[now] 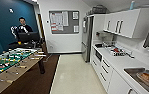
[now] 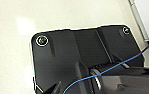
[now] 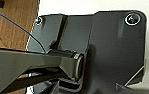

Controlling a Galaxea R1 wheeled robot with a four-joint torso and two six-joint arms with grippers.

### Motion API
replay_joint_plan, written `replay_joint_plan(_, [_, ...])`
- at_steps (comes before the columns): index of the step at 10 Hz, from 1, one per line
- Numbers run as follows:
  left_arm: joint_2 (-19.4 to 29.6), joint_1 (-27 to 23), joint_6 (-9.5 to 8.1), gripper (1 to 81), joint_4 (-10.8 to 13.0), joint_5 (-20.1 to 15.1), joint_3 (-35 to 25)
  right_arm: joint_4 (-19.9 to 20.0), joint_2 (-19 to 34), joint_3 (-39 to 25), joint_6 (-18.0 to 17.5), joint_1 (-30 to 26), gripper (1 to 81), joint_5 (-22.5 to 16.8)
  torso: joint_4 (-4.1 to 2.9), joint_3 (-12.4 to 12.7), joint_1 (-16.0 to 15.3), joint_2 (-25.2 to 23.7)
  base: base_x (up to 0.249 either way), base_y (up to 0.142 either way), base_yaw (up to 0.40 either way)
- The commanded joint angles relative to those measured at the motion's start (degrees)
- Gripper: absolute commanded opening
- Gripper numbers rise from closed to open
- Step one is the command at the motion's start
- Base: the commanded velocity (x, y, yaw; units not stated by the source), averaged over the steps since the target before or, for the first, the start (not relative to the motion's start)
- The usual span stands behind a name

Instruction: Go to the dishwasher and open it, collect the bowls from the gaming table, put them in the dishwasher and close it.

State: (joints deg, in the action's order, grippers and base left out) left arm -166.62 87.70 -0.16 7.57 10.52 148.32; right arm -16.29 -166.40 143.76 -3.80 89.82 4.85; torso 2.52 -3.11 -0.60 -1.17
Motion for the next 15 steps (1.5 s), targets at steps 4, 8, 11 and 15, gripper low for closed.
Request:
replay_joint_plan(4, [1.37, -2.22, 0.16, 81.1, 0.69, -2.26, 0.13, -0.32, -0.01, 1.07, 0.38, -2.05, 81.1, -2.57, 0.0, 0.0, 0.0, 0.0, 0.0, 0.0, 0.357])
replay_joint_plan(8, [1.46, -2.22, 0.16, 81.1, 0.6, -2.26, 0.13, -0.32, -0.45, 1.07, 0.29, -2.49, 81.1, -3.01, 0.0, 0.0, 0.0, 0.0, 0.0, 0.0, 0.357])
replay_joint_plan(11, [1.37, -2.22, 0.16, 81.1, 0.69, -2.26, 0.13, -0.76, -0.54, 1.16, 0.29, -2.05, 81.1, -2.57, 0.0, 0.0, 0.0, 0.0, 0.0, 0.0, 0.357])
replay_joint_plan(15, [1.29, -2.23, 0.16, 81.1, 0.6, -2.26, 0.13, -1.03, -0.98, 1.77, 0.38, -2.05, 81.1, -2.57, 0.0, 0.0, 0.0, 0.0, 0.0, 0.0, 0.357])
